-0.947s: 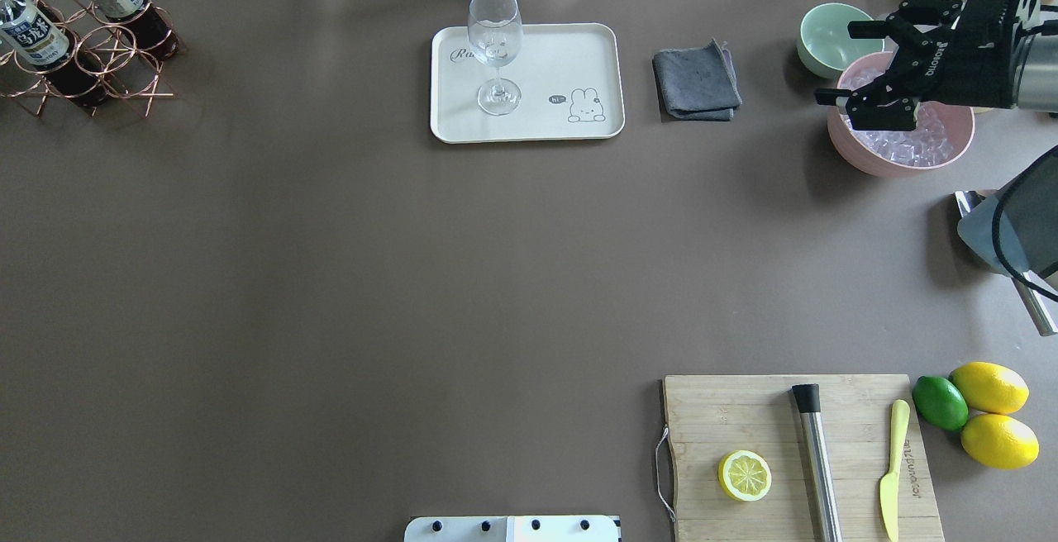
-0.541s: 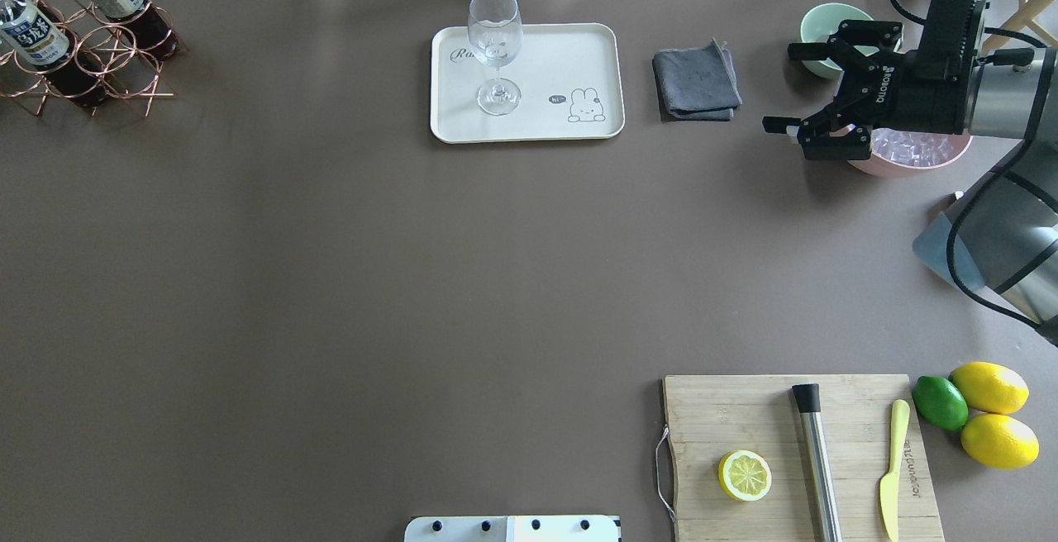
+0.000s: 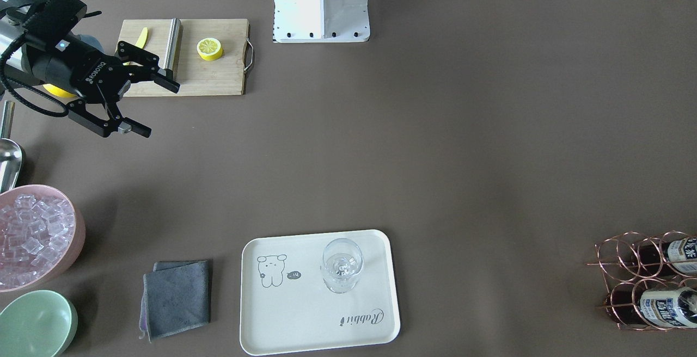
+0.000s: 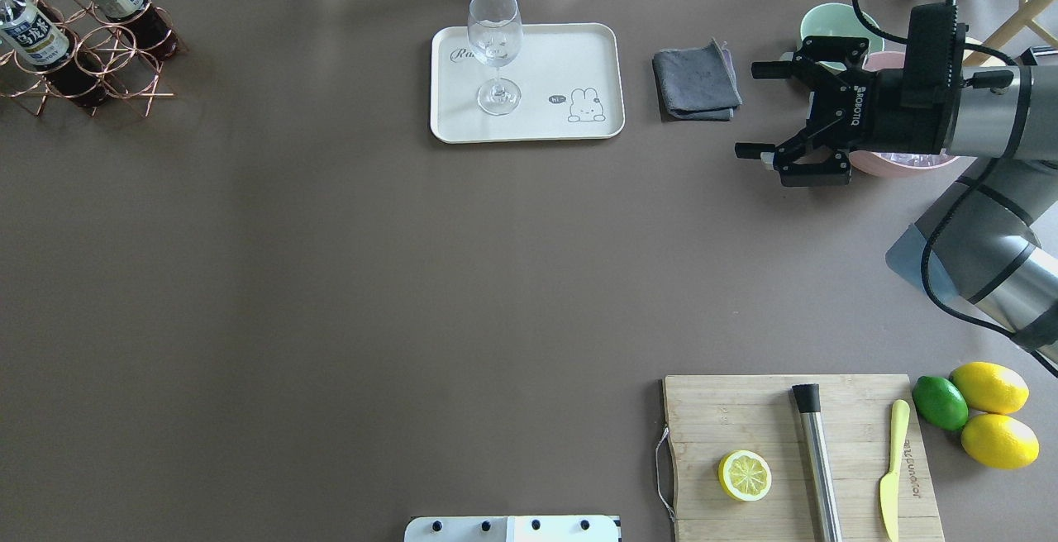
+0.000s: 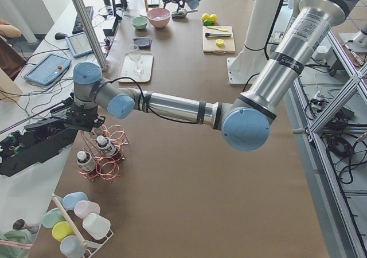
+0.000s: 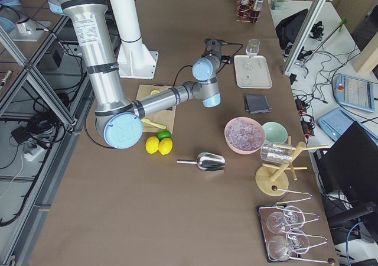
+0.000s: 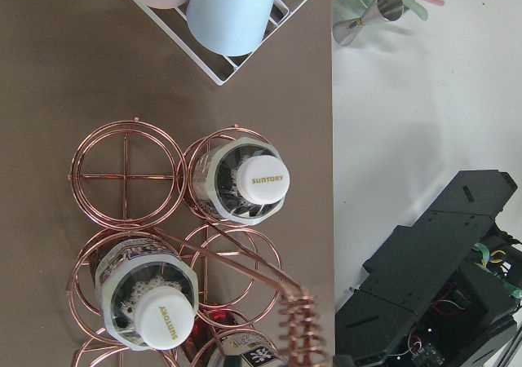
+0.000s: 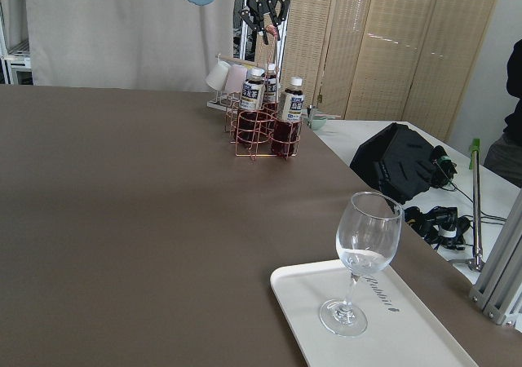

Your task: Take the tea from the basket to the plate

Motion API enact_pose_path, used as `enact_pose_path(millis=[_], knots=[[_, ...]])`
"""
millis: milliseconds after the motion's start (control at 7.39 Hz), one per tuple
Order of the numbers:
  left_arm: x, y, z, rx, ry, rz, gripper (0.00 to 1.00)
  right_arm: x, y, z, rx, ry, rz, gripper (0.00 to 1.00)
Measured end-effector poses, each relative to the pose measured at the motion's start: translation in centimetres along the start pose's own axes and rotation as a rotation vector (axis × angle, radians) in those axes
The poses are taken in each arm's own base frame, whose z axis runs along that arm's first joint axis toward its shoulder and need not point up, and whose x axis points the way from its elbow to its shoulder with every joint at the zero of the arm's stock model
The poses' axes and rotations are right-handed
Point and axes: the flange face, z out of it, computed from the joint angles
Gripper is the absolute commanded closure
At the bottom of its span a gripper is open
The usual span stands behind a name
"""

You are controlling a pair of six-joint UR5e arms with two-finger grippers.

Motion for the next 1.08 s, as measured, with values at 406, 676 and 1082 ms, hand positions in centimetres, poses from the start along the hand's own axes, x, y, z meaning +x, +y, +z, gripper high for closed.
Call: enact_pose_path(millis=[406,676,1082], knots=[[0.5,0.0,-1.0,-0.004,0.016,-0.011,1.00,-1.1,-0.8,0.3,0.028,-0.029,0.037,0.01],[1.0,1.1,-3.5,-0.013,0.036,-0.019,1.00,-1.5,-1.8,0.1,0.047,-0.037,0.082,0.01],[-1.0,6.4,-9.6,-0.059,-0.027,-0.053,1.00,-1.6,-1.6,0.0,0.045,-0.037,0.097,0.01]])
